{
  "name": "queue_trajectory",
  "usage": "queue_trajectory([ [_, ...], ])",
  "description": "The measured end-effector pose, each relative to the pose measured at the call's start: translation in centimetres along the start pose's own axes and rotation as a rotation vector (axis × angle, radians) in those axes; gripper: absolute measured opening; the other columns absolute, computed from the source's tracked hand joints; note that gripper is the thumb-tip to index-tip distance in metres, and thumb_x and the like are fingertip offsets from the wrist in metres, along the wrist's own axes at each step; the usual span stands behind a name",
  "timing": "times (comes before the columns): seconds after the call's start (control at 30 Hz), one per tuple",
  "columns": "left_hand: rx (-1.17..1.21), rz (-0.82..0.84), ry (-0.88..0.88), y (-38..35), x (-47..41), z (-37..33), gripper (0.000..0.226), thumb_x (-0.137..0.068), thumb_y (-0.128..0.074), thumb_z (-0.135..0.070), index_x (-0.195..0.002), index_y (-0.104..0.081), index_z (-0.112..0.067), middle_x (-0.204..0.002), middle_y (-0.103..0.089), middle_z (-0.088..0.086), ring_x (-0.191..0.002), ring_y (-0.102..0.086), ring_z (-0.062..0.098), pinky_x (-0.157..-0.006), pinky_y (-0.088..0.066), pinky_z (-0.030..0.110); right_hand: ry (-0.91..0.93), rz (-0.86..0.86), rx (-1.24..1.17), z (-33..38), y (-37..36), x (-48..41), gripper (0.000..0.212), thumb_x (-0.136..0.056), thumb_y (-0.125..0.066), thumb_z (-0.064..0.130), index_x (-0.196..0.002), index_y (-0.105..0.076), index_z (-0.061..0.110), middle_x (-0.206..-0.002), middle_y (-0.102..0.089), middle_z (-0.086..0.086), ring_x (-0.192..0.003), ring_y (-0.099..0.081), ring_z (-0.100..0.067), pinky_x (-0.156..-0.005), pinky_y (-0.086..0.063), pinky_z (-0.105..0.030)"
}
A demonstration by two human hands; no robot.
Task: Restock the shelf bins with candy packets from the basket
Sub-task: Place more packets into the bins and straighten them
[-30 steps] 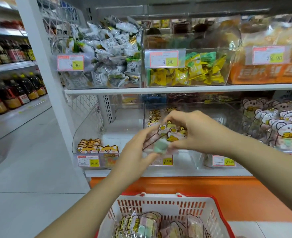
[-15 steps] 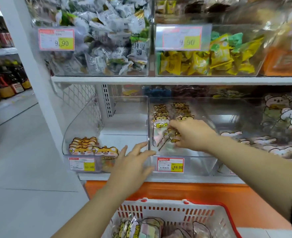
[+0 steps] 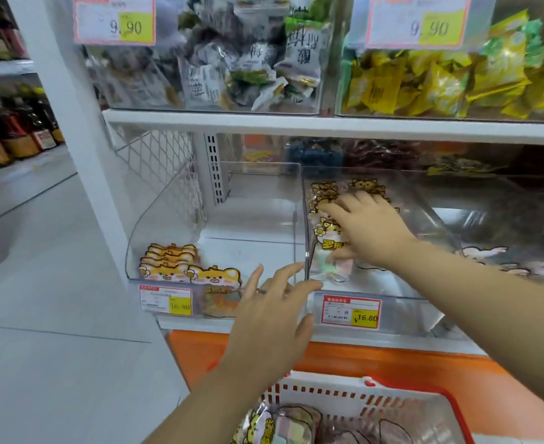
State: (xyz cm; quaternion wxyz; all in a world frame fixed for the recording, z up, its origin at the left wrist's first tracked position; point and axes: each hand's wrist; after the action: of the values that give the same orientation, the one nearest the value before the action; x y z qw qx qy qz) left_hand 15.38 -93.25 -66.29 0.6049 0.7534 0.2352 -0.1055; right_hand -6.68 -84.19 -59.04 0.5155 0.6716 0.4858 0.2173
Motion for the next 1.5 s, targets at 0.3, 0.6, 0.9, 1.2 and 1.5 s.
queue_trajectory([
  [0.3,0.03,-0.062,0.011,-0.3,0.2,-0.2,0.037,-0.088,-0.046,-0.043,-0.125,-0.05,-0.041,-0.14,-0.049,-0.01,-0.098,-0.061,-0.003,-0.119,-0.024,0.045,-0.167,0.039,-0.055,0.3,-0.2,1.7,0.094,-0.076,-0.074,0.058,-0.15,-0.025,0.028,-0.141,-0.047,-0.002,-0.125,-0.045,-0.028,-0.089,-0.05,-0.04],
  [0.6,0.02,-0.061,0.014,-0.3,0.2,-0.2,0.04,-0.086,-0.056,-0.04,-0.125,-0.049,-0.042,-0.142,-0.049,-0.01,-0.101,-0.061,-0.002,-0.12,-0.02,0.042,-0.241,0.089,-0.298,1.8,-1.3,0.5,0.094,-0.078,-0.076,0.036,-0.152,-0.019,0.024,-0.146,-0.031,-0.01,-0.099,-0.062,-0.037,-0.061,-0.047,-0.035],
  [0.9,-0.004,-0.095,-0.004,-0.4,0.2,-0.1,0.04,-0.083,-0.058,-0.04,-0.122,-0.052,-0.04,-0.138,-0.054,-0.007,-0.097,-0.064,0.001,-0.116,-0.033,0.048,-0.301,0.094,-0.224,2.0,-0.9,0.4,0.096,-0.079,-0.071,0.049,-0.154,-0.015,0.029,-0.153,-0.028,-0.006,-0.103,-0.064,-0.033,-0.063,-0.043,-0.032],
  [1.2,-0.046,0.034,0.009,0.0,0.6,0.1,0.044,-0.094,-0.051,-0.042,-0.136,-0.038,-0.044,-0.153,-0.038,-0.01,-0.12,-0.057,0.006,-0.122,-0.015,0.043,-0.279,-0.026,-0.329,0.8,0.2,3.6,0.09,-0.081,-0.068,0.057,-0.153,-0.019,0.034,-0.153,-0.028,0.003,-0.115,-0.06,-0.028,-0.077,-0.056,-0.04],
  [1.5,0.008,-0.108,-0.114,1.6,5.5,-2.5,0.038,-0.09,-0.06,-0.019,-0.126,-0.056,-0.028,-0.137,-0.053,-0.003,-0.122,-0.05,0.017,-0.113,-0.033,0.049,-0.121,-0.424,-0.675,5.4,3.3,15.3,0.049,-0.087,-0.069,0.032,-0.133,-0.054,0.023,-0.122,-0.063,0.004,-0.099,-0.065,-0.019,-0.076,-0.053,-0.034],
])
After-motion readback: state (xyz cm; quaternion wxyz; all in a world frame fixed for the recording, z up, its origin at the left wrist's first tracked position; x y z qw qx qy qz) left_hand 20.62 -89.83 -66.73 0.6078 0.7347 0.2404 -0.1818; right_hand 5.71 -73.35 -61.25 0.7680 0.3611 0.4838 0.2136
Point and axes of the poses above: each hand's wrist, its own x-axis away from the middle knuckle, its own y-axis out of the back of the hand, z = x × y
